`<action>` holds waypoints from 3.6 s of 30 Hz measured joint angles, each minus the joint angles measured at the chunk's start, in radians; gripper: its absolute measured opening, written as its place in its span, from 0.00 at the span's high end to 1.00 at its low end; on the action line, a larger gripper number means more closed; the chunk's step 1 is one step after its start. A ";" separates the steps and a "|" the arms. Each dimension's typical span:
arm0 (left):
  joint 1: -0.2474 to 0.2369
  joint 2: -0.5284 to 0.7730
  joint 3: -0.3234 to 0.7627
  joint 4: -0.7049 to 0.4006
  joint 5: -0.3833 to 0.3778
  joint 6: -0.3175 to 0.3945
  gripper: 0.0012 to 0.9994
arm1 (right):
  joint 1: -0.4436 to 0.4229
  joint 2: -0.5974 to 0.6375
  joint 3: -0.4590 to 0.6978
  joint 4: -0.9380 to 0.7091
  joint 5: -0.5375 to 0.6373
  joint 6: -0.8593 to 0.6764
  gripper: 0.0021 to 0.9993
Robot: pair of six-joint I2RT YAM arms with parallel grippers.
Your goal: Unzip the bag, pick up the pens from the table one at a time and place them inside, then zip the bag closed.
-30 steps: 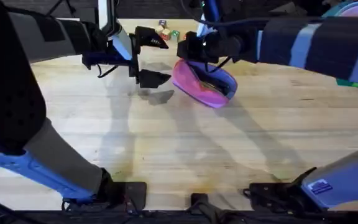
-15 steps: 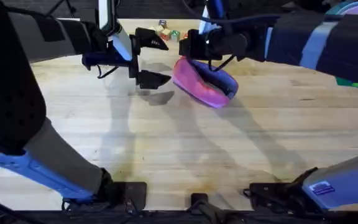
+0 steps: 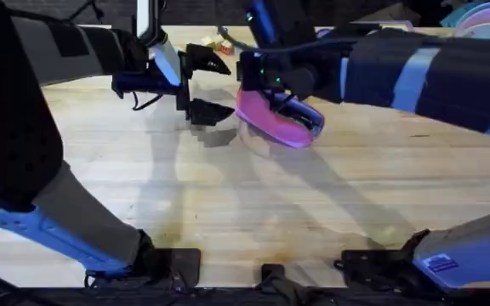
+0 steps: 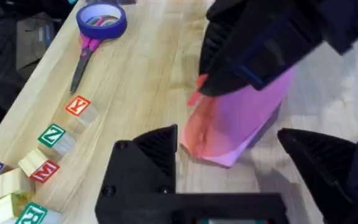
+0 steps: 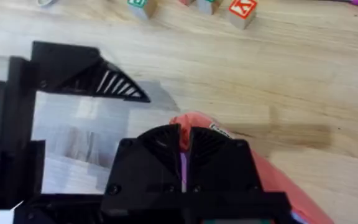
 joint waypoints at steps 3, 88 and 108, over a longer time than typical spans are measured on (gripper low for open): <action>0.000 0.000 0.000 0.006 0.000 0.000 0.01 | 0.023 0.000 0.000 -0.001 0.015 0.000 0.97; -0.081 0.191 0.011 0.158 0.179 -0.053 0.96 | -0.339 -0.079 0.004 -0.465 0.082 0.021 0.97; -0.081 0.191 0.011 0.158 0.179 -0.053 0.96 | -0.326 -0.391 0.005 -0.482 -0.140 -0.081 0.04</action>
